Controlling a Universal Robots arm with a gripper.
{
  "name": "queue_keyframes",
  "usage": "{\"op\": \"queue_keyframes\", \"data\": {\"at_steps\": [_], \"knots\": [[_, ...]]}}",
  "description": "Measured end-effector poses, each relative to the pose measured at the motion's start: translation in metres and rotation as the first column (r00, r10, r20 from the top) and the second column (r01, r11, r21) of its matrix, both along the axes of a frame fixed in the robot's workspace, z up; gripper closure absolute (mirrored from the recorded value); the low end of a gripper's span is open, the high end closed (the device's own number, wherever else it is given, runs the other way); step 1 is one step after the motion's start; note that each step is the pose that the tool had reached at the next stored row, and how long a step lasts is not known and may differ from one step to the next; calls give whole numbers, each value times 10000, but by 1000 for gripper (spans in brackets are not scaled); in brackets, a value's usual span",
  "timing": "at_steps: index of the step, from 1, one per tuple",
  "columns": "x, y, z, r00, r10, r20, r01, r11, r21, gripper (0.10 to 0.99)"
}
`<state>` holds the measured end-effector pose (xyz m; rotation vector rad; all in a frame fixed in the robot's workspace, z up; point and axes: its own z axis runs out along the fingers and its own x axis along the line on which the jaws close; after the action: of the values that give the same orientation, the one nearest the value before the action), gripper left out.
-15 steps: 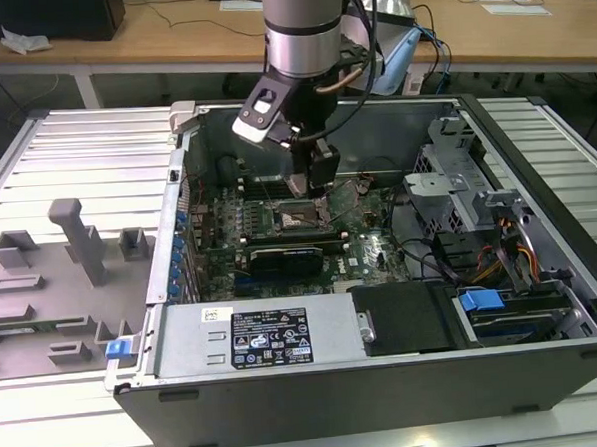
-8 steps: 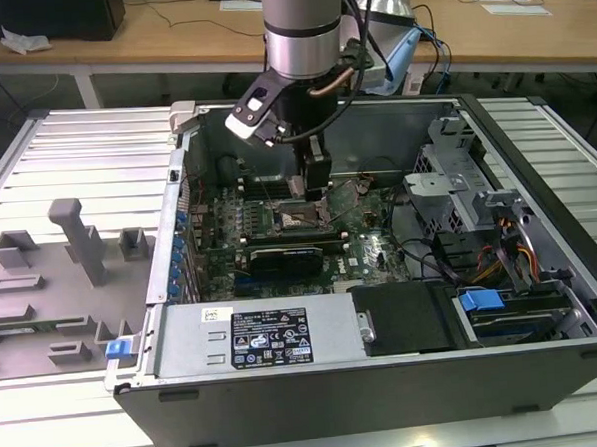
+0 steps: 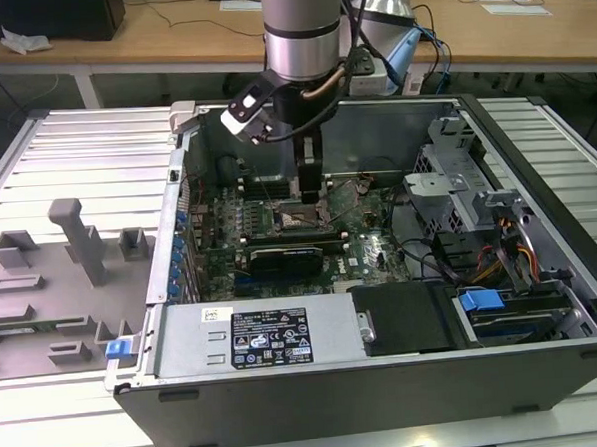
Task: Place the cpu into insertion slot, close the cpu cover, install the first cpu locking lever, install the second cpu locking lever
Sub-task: 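Place the cpu into insertion slot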
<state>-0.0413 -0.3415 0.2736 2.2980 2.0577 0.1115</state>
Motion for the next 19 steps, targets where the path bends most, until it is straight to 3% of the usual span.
{"op": "queue_keyframes", "data": {"at_steps": [5, 11, 13, 16, 19], "knots": [[0, 0, -13, 9955, -943, 0, 943, 9955, 0, 549], [-1, 2, -43, 9760, -2180, -1, 2180, 9760, 2, 549], [-8, 12, -93, 9782, -2077, 0, 2077, 9782, 1, 549], [-8, 13, -126, 9882, -1533, 0, 1533, 9882, 0, 549], [-8, 13, -197, 9988, -494, 0, 494, 9988, 1, 549]]}}
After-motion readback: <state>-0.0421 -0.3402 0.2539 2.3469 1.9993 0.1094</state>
